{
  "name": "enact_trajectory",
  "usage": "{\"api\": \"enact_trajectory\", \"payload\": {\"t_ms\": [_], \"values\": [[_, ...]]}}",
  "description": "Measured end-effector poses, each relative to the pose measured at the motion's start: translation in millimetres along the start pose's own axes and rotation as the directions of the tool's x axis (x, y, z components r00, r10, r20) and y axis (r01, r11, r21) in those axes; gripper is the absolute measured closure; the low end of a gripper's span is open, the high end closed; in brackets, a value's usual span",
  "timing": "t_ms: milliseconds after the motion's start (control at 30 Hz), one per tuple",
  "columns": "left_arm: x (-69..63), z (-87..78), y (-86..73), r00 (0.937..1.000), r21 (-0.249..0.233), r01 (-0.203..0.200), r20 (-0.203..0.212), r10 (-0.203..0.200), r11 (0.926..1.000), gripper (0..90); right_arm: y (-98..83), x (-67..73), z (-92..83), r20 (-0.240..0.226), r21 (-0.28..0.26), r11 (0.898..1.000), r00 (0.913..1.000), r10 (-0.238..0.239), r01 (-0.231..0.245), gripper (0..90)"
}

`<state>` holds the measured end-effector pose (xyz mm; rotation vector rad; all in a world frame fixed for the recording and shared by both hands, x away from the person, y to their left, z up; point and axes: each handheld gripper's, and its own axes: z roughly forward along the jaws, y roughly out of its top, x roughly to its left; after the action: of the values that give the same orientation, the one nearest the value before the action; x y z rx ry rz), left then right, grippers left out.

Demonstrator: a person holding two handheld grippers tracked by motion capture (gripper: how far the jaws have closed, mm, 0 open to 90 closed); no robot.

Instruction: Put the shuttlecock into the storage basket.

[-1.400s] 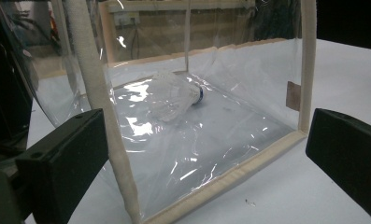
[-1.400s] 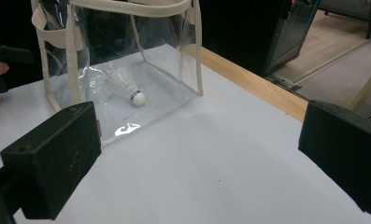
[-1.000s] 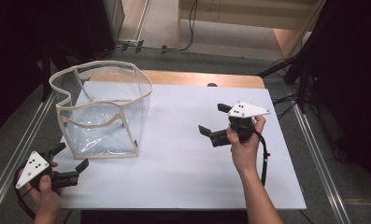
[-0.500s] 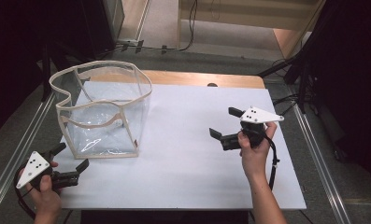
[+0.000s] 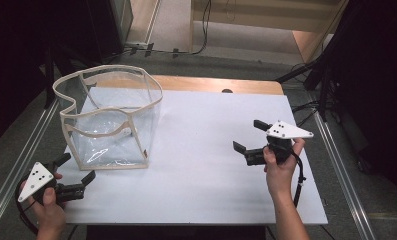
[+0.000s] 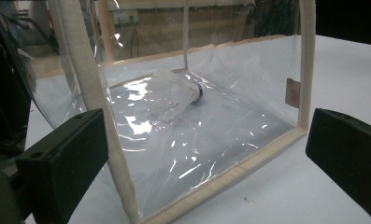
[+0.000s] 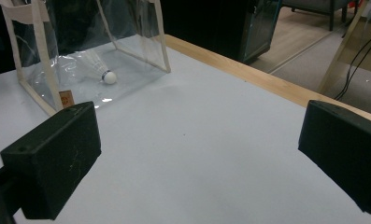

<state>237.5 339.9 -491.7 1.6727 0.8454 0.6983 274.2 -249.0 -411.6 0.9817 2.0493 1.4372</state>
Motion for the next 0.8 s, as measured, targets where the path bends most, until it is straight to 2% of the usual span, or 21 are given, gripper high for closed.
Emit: {"api": "enact_trajectory", "payload": {"t_ms": [800], "values": [[-0.4,0.5,0.0,1.0000,0.006,-0.002,-0.007,0.002,1.0000,0.0,-41.9,-9.5,-28.6,0.046,-0.009,1.000,0.9987,0.022,-0.022,0.0]]}}
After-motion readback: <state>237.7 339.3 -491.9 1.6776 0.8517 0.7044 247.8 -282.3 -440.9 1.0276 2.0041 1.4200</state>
